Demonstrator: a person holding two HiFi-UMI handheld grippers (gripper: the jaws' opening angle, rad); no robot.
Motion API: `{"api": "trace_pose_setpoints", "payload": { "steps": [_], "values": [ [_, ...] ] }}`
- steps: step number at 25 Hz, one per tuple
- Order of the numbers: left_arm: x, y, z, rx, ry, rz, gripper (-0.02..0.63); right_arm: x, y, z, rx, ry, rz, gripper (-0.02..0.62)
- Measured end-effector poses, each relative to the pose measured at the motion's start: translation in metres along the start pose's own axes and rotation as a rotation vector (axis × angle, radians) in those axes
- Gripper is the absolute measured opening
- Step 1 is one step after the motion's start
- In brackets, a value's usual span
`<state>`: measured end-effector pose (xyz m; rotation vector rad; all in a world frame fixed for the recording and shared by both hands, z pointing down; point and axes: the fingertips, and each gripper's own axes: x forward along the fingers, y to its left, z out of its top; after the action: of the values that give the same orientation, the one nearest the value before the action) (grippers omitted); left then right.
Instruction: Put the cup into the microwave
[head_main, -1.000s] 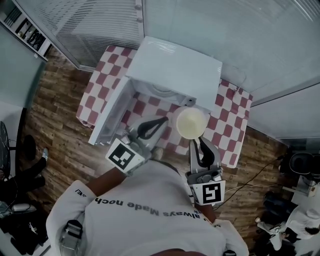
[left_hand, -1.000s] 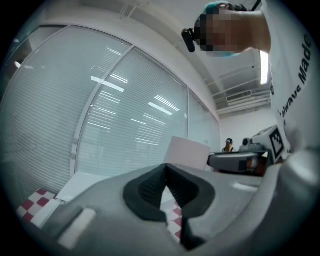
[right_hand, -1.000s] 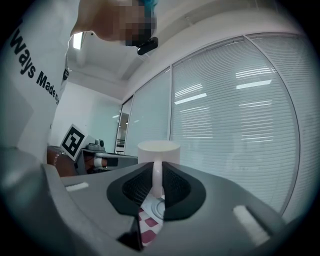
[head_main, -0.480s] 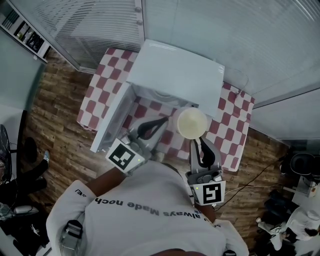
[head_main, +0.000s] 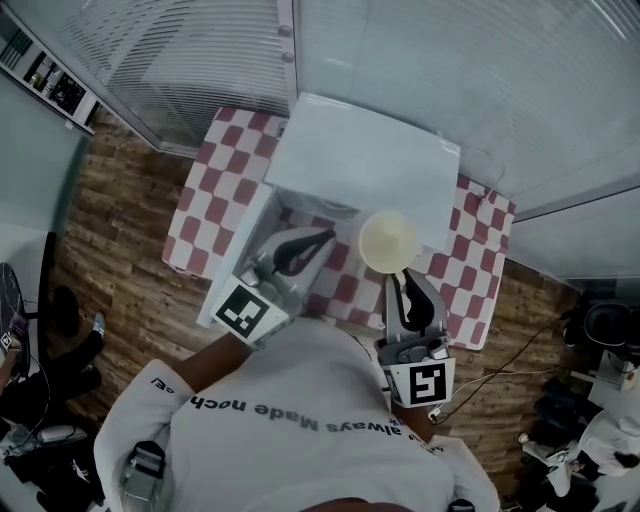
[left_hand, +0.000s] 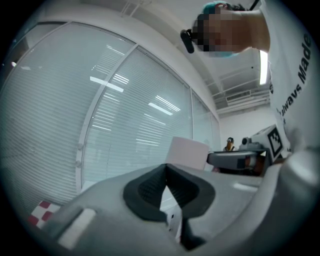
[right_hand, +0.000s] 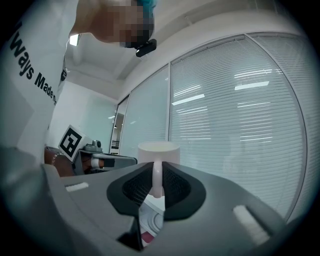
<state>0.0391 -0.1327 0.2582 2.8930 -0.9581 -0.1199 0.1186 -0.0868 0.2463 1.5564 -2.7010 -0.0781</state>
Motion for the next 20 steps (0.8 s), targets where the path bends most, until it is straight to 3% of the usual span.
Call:
{"api": "trace_pose_setpoints", "payload": {
  "steps": [10,20],
  "values": [
    [0.006,0.024,-0.002,-0.002,0.006,-0.015,0.003,0.019,-0.001,-0.008,-0.001,0.03,-0.018,0.044],
    [0.005,0.032,-0.039,-0.045,0.06,-0.034,0.003,0.022,0.001,-0.043,0.018,0.103,-0.021,0.044]
  ]
}}
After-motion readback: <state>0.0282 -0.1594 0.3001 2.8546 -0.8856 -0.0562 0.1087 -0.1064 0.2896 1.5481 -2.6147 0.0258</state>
